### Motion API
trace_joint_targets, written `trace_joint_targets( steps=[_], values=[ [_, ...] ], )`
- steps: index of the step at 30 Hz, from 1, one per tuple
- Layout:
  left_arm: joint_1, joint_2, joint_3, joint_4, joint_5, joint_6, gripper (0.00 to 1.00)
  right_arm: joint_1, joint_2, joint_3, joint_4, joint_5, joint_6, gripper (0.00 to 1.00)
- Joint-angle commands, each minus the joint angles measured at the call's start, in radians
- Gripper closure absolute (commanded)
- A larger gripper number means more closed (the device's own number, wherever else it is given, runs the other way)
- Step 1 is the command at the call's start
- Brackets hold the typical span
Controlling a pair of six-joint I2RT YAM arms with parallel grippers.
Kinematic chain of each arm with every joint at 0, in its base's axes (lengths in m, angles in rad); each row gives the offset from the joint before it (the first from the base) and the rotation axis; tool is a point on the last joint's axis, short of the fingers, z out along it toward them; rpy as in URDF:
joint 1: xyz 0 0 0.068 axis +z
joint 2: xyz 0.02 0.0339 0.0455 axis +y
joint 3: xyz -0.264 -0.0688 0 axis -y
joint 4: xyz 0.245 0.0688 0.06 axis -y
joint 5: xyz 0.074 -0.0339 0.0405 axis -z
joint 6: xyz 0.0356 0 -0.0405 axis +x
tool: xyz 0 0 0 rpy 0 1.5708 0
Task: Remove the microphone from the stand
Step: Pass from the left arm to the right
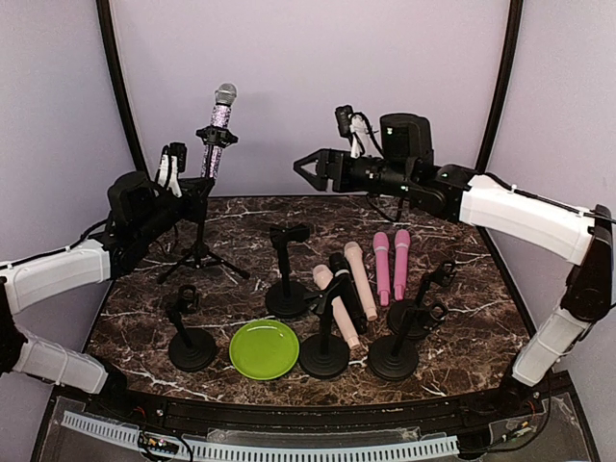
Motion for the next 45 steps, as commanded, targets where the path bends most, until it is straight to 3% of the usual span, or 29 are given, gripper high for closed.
trace_joint_targets(
  steps=[1,11,17,25,39,45],
  values=[
    [-0.066,-0.1,-0.023,0.212,-0.106,0.055,1.0,0.092,0.064,0.111,0.07,0.101,0.005,0.18],
    [-0.113,-0.126,-0.051,0.242,-0.174,0.038,1.0,0.227,0.342,0.43,0.064,0.187,-0.038,0.33],
    [-0.118,-0.129,-0.067,0.247,-0.156,0.033,1.0,0.246,0.48,0.61,0.007,0.179,-0.073,0.47],
    [-0.12,-0.123,-0.08,0.248,-0.127,0.015,1.0,0.246,0.624,0.792,-0.033,0.201,-0.082,0.52],
    [-0.139,-0.121,-0.097,0.277,0.004,0.056,1.0,0.21,0.71,0.866,0.004,0.154,-0.078,0.57],
    [-0.145,-0.101,-0.085,0.256,0.013,0.081,1.0,0.203,0.695,0.849,0.017,0.119,-0.081,0.77]
  ],
)
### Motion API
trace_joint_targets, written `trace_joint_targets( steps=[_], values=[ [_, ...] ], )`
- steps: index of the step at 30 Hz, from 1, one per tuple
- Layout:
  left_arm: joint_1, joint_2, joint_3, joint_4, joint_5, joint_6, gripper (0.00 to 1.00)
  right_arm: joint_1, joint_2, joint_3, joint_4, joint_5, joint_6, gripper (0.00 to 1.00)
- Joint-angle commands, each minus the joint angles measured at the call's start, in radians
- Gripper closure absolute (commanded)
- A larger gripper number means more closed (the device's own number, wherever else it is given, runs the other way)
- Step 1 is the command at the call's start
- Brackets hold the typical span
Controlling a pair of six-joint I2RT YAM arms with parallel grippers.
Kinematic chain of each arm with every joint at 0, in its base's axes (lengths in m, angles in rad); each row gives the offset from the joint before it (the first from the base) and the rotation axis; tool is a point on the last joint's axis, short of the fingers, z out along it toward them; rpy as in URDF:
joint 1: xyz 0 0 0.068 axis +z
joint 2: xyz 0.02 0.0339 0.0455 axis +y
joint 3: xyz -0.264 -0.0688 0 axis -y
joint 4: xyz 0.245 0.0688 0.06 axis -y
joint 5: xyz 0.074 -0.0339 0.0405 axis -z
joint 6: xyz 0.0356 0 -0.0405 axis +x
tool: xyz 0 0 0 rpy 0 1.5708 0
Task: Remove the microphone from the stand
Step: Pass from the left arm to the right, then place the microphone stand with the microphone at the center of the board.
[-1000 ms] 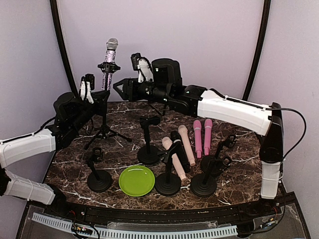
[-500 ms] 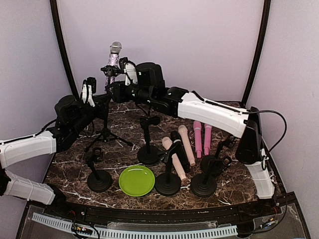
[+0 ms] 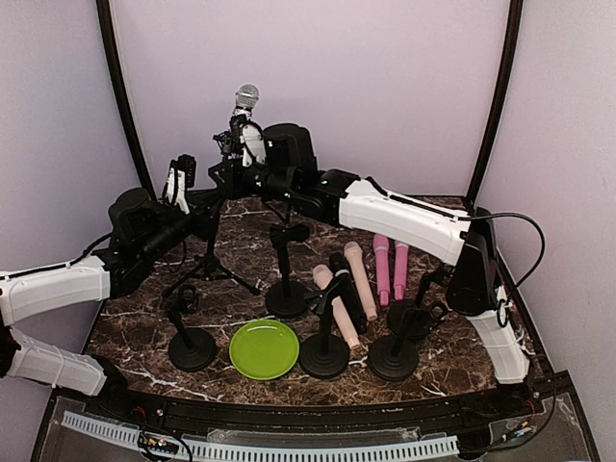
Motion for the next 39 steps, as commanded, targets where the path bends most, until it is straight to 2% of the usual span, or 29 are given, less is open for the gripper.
trace_joint_targets(
  steps=[1,6,11,15,16,20,22,24,25,27,34,39],
  values=[
    [-0.007,-0.021,0.035,0.139,0.015,0.069,1.0,-0.006,-0.012,0.012,0.059,-0.036,-0.004,0.8],
    [-0.007,-0.019,0.056,0.097,-0.015,0.152,1.0,-0.004,-0.022,-0.012,0.149,-0.095,-0.006,0.99],
    [-0.007,-0.032,0.061,0.084,-0.01,0.185,0.99,-0.003,-0.055,-0.067,0.22,-0.097,-0.058,1.0],
    [-0.006,-0.041,0.093,0.03,0.03,0.211,0.78,-0.005,-0.09,-0.124,0.322,-0.11,-0.092,1.0],
    [-0.007,-0.046,0.098,0.022,0.034,0.214,0.67,-0.005,-0.091,-0.129,0.345,-0.116,-0.099,1.0],
    [-0.007,-0.072,0.129,-0.024,0.062,0.213,0.39,-0.005,-0.089,-0.13,0.41,-0.132,-0.129,1.0],
    [-0.007,-0.09,0.162,-0.082,0.099,0.23,0.31,-0.007,-0.085,-0.131,0.434,-0.137,-0.145,1.0],
    [-0.007,-0.111,0.205,-0.179,0.134,0.252,0.26,-0.01,-0.083,-0.133,0.456,-0.151,-0.165,1.0],
    [-0.007,-0.145,0.232,-0.316,0.161,0.262,0.22,-0.023,-0.074,-0.13,0.488,-0.182,-0.173,1.0],
    [-0.007,-0.176,0.219,-0.364,0.162,0.252,0.18,-0.037,-0.068,-0.128,0.509,-0.206,-0.168,1.0],
    [-0.005,-0.262,0.186,-0.453,0.1,0.22,0.09,-0.069,-0.055,-0.117,0.521,-0.245,-0.252,1.0],
    [0.0,-0.277,0.173,-0.454,0.189,0.211,0.07,-0.095,-0.071,-0.131,0.479,-0.209,-0.283,1.0]
  ],
)
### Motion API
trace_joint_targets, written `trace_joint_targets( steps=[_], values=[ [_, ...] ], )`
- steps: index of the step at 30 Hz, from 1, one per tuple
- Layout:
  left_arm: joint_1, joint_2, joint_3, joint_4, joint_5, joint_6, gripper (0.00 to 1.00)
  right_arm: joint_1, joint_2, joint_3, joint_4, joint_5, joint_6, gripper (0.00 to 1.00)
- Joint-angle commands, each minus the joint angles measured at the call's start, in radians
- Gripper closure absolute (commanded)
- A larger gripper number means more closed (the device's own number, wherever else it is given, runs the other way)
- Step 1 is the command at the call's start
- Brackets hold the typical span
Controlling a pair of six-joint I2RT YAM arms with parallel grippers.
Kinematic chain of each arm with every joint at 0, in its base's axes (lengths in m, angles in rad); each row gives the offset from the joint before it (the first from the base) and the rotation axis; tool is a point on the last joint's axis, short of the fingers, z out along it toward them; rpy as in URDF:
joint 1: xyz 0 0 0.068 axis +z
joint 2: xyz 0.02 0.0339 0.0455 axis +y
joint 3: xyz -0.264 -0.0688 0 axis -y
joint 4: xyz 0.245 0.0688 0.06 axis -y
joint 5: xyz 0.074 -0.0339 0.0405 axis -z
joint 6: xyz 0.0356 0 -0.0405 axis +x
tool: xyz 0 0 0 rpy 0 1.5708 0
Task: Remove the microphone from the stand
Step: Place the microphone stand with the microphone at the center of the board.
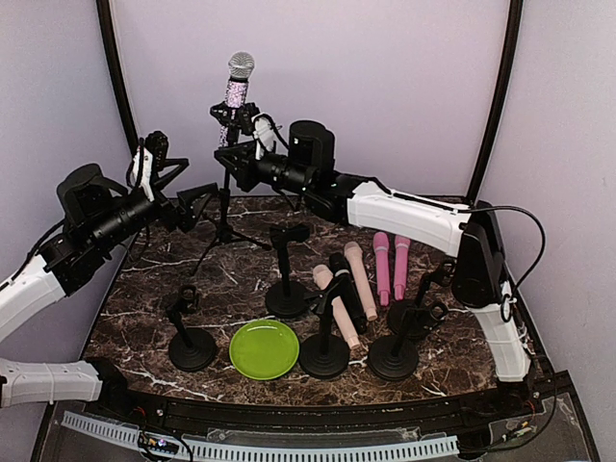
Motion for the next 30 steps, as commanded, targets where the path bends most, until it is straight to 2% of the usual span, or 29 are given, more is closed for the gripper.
trace_joint_targets(
  steps=[1,7,12,17,23,30],
  values=[
    [0.004,-0.007,0.0,-0.022,0.086,-0.026,0.07,-0.029,-0.05,-0.011,0.128,0.026,-0.065,1.0],
    [0.038,0.087,0.022,-0.068,0.051,-0.07,0.07,-0.053,-0.099,-0.077,0.093,0.043,-0.128,1.0],
    [0.133,0.147,0.029,-0.059,0.131,-0.146,0.07,-0.096,-0.135,-0.174,0.104,0.031,-0.154,1.0],
    [0.144,0.169,0.018,-0.043,0.139,-0.158,0.07,-0.114,-0.176,-0.273,0.147,0.065,-0.156,1.0],
    [0.144,0.211,0.011,-0.035,0.15,-0.152,0.09,-0.119,-0.2,-0.286,0.172,0.101,-0.139,1.0],
    [0.144,0.271,0.015,-0.028,0.194,-0.169,0.12,-0.119,-0.261,-0.302,0.209,0.04,-0.055,1.0]
  ],
)
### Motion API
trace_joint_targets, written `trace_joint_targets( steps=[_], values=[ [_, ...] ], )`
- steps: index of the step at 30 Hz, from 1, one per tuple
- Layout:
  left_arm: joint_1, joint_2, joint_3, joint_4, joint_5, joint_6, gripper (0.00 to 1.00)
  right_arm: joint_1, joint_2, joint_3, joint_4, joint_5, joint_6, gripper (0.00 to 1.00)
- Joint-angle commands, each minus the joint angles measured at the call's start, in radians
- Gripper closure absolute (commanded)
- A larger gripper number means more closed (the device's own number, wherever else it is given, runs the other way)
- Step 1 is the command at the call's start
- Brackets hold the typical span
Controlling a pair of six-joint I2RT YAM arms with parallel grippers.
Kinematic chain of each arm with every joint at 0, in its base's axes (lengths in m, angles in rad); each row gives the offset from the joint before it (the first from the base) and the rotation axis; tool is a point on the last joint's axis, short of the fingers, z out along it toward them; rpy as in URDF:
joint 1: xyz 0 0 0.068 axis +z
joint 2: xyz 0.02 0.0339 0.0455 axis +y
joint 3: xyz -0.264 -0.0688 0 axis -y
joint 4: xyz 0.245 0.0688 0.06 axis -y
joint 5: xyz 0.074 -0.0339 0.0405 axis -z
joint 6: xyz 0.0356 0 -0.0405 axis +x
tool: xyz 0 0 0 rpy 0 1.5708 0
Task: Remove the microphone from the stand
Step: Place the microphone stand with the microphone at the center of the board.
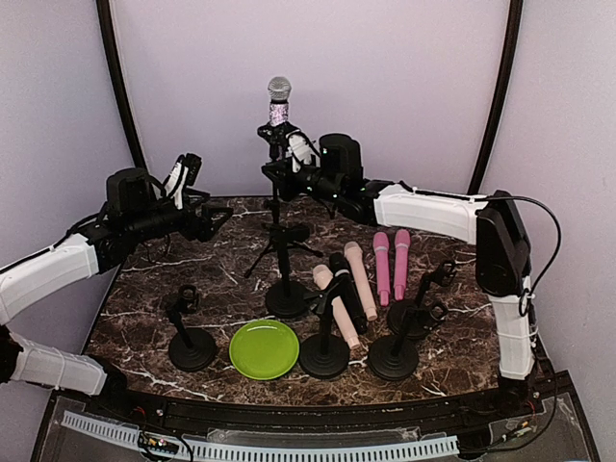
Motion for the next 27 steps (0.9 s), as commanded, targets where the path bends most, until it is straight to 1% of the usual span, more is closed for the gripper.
trace_joint_targets(
  steps=[1,5,9,17,27],
  values=[
    [0.004,0.022,0.012,0.026,0.062,-0.023,0.13,0.004,-0.147,0.006,0.232,-0.063,0.058,1.0],
    [0.004,0.018,0.015,0.044,0.14,-0.036,0.14,0.004,-0.187,-0.005,0.212,-0.16,0.078,1.0],
    [0.005,-0.013,0.004,0.067,0.196,-0.024,0.15,0.005,-0.22,-0.059,0.244,-0.238,0.054,1.0],
    [0.005,-0.005,0.006,0.05,0.157,-0.011,0.18,0.005,-0.156,-0.079,0.238,-0.183,-0.061,1.0],
    [0.005,-0.01,0.001,0.048,0.137,0.003,0.19,0.001,-0.013,0.004,0.26,-0.209,-0.035,1.0]
  ],
)
